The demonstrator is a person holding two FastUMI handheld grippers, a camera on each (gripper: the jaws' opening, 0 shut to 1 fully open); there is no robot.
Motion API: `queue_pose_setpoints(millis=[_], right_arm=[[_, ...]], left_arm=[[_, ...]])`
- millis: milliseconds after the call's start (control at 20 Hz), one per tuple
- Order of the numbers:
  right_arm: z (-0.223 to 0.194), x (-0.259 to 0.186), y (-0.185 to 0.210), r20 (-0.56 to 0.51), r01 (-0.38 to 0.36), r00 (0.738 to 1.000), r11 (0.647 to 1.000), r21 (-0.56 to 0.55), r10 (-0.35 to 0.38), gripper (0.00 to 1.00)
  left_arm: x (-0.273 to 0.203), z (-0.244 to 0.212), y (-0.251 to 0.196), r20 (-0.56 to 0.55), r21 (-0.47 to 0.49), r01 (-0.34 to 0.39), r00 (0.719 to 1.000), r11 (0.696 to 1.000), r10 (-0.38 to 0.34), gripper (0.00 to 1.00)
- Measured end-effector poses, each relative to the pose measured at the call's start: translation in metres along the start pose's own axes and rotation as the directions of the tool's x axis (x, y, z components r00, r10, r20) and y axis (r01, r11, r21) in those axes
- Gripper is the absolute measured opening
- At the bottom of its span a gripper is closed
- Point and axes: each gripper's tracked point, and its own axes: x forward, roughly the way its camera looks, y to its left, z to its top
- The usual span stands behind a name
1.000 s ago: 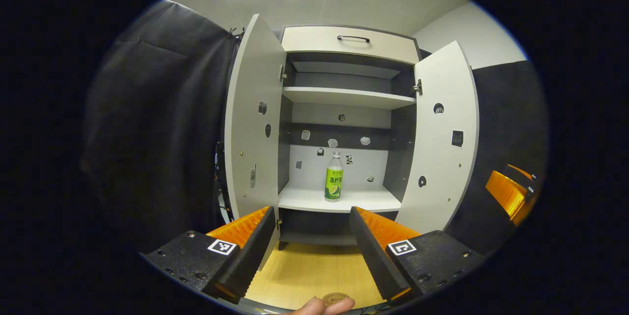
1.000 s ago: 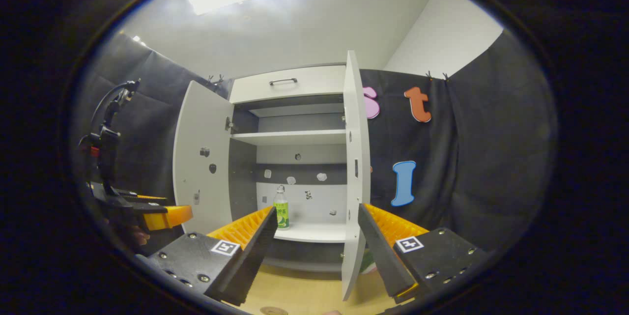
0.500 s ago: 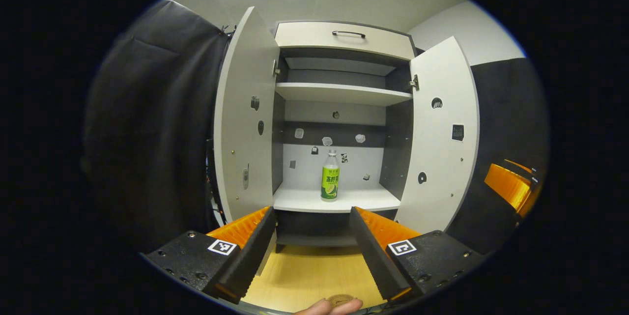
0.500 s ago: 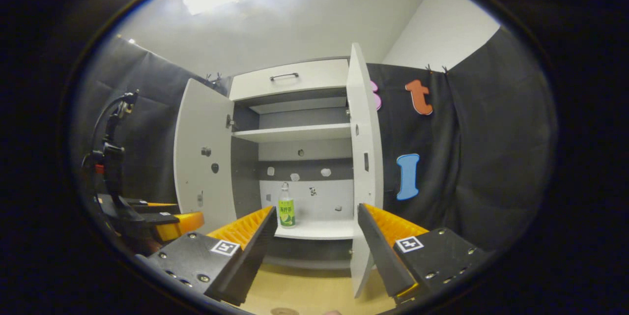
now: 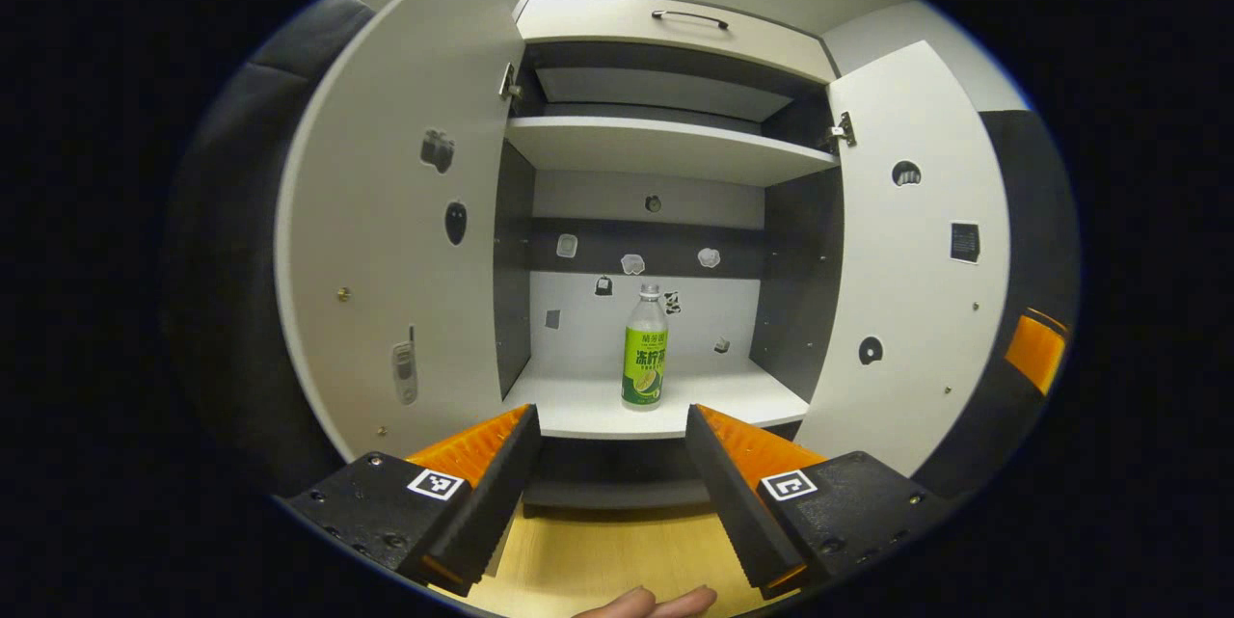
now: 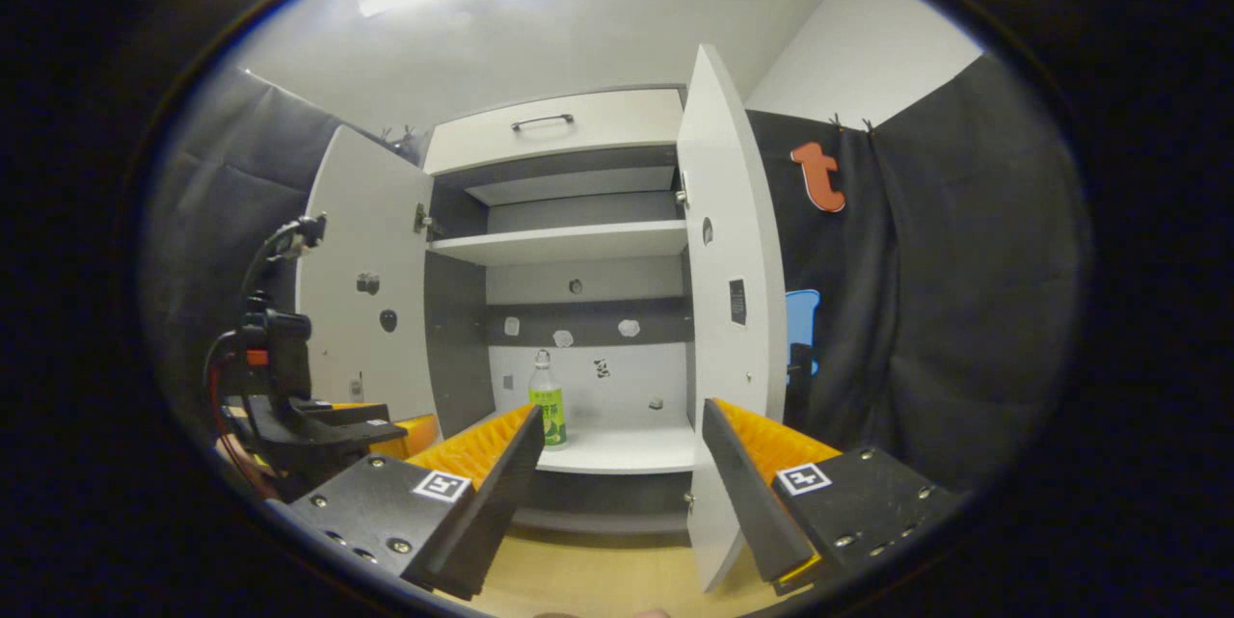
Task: Grasp the bottle in the cabinet with the left hand and place it on the coaster, then close the right door with the right hand and the left door with the left hand.
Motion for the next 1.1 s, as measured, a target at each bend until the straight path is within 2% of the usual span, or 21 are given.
queue_pose_setpoints(millis=[250, 650, 900, 1100], right_arm=[[-0.005, 0.022, 0.003, 0.002, 0.010, 1.000, 1.000, -0.003, -0.010, 0.99], [-0.009, 0.054, 0.014, 0.011, -0.029, 1.000, 1.000, 0.006, 0.029, 0.99], [-0.016, 0.064, 0.016, 0.001, -0.034, 0.999, 0.999, 0.001, 0.034, 0.99], [-0.025, 0.066, 0.023, -0.015, -0.059, 0.998, 0.998, -0.013, 0.058, 1.00]], left_arm=[[0.065, -0.009, -0.006, -0.012, -0.011, 0.036, 0.999, 0.999, -0.036, 0.96], [0.150, -0.016, -0.022, 0.008, 0.021, 0.095, 0.995, 0.995, -0.096, 0.96], [0.197, -0.013, -0.030, 0.040, 0.053, 0.116, 0.992, 0.992, -0.118, 0.96], [0.231, -0.017, -0.032, 0.037, 0.027, 0.114, 0.993, 0.993, -0.115, 0.96]])
